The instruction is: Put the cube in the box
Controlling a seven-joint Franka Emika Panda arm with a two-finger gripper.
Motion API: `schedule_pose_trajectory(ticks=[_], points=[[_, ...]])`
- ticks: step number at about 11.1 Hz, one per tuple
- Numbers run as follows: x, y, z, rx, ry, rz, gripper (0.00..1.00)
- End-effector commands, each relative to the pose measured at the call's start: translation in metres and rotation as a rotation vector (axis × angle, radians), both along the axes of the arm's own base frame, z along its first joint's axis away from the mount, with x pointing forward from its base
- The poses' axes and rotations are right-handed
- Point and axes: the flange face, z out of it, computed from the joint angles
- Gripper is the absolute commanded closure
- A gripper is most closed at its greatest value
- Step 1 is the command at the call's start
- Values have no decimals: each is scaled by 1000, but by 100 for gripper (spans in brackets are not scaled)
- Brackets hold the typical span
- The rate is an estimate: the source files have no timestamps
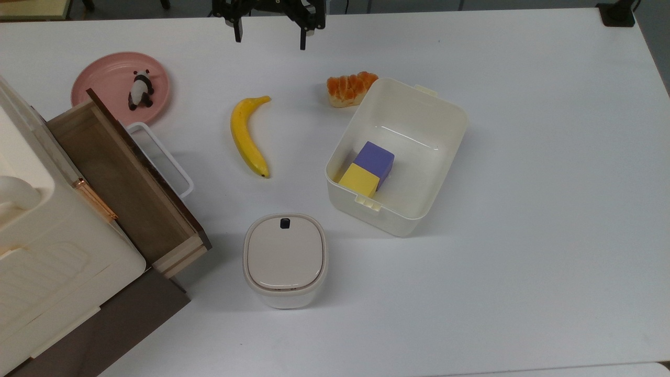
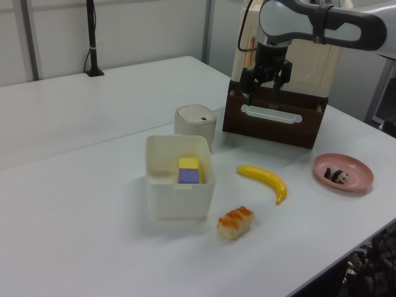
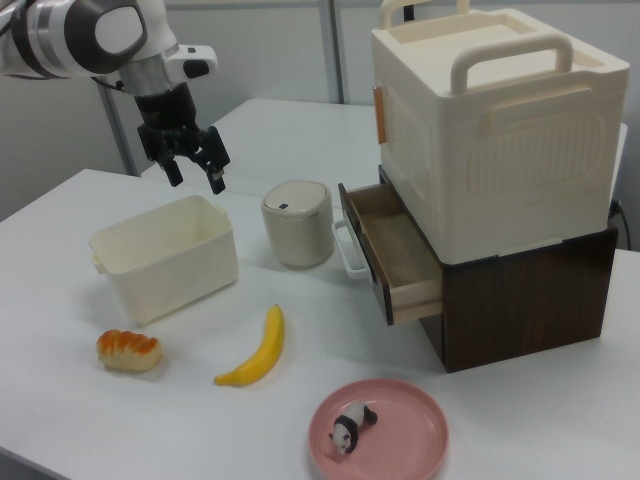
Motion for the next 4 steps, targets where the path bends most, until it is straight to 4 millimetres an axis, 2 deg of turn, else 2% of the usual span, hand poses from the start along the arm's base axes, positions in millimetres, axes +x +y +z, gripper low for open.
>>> schedule_pose_trajectory(ticks=[1, 4], points=[[-10, -2, 10, 56, 10, 25, 0], [-9, -1, 9, 58, 12, 31, 0]])
